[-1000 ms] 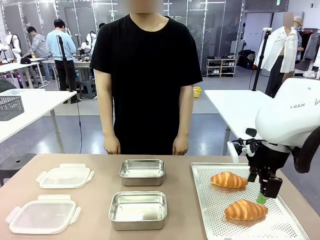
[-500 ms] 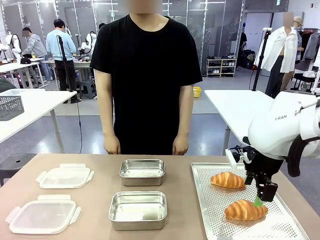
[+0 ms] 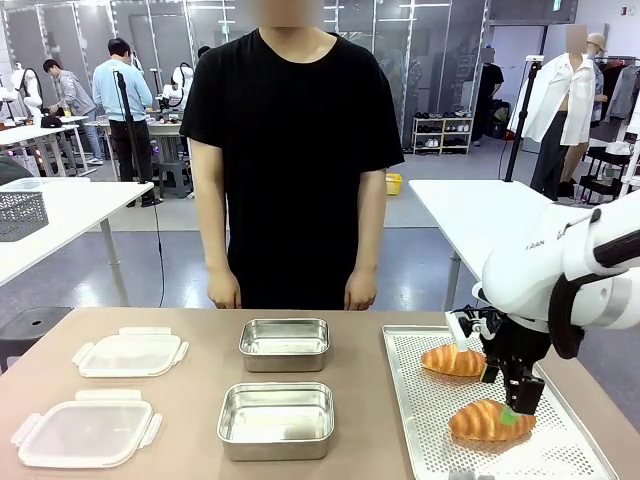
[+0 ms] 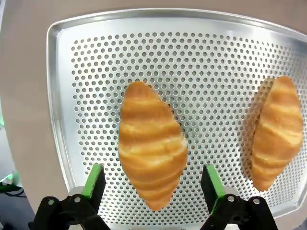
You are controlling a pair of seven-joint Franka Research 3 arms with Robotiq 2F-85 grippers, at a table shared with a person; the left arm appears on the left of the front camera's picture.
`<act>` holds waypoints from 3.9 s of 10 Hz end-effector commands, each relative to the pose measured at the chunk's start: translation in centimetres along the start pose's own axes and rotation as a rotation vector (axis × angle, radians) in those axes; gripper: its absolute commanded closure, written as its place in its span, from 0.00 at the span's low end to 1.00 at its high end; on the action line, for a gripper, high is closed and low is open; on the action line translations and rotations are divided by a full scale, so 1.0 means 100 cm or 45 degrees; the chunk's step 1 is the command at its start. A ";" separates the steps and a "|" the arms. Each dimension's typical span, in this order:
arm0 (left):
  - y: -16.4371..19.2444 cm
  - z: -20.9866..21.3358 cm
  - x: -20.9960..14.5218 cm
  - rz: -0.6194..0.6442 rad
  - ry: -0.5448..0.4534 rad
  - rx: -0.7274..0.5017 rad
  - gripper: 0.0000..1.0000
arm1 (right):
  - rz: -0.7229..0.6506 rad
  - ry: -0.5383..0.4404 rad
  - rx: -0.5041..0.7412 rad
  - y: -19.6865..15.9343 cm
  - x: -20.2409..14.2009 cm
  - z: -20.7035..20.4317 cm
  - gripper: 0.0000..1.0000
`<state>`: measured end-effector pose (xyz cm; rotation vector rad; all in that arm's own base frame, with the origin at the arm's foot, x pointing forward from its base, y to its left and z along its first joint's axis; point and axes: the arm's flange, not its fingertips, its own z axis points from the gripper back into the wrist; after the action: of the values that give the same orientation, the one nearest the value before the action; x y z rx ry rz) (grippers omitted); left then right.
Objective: Place the bread into the airtight container.
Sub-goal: Pick up a Butter Roll and place it into an empty Airtight Container.
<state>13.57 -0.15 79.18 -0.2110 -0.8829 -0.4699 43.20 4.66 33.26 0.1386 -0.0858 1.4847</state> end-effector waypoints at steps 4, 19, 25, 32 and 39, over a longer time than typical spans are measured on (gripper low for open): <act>-0.003 0.001 0.000 -0.006 -0.010 -0.002 0.00 | 0.015 0.026 0.060 -0.010 -0.001 -0.030 0.00; -0.003 0.001 0.000 -0.006 -0.010 -0.002 0.00 | 0.035 0.068 -0.046 0.028 0.046 0.033 0.48; -0.003 0.001 0.000 -0.006 -0.010 -0.002 0.00 | 0.072 0.156 -0.133 0.063 0.201 0.072 0.48; -0.003 0.001 0.000 -0.006 -0.010 -0.002 0.00 | 0.030 0.108 -0.153 0.070 0.336 0.025 0.48; -0.003 0.001 0.000 -0.006 -0.010 -0.002 0.00 | -0.029 0.006 -0.222 0.067 0.377 -0.028 0.48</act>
<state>13.57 -0.18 79.18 -0.2103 -0.8828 -0.4702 39.50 41.93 36.31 0.0185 -0.1735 1.4764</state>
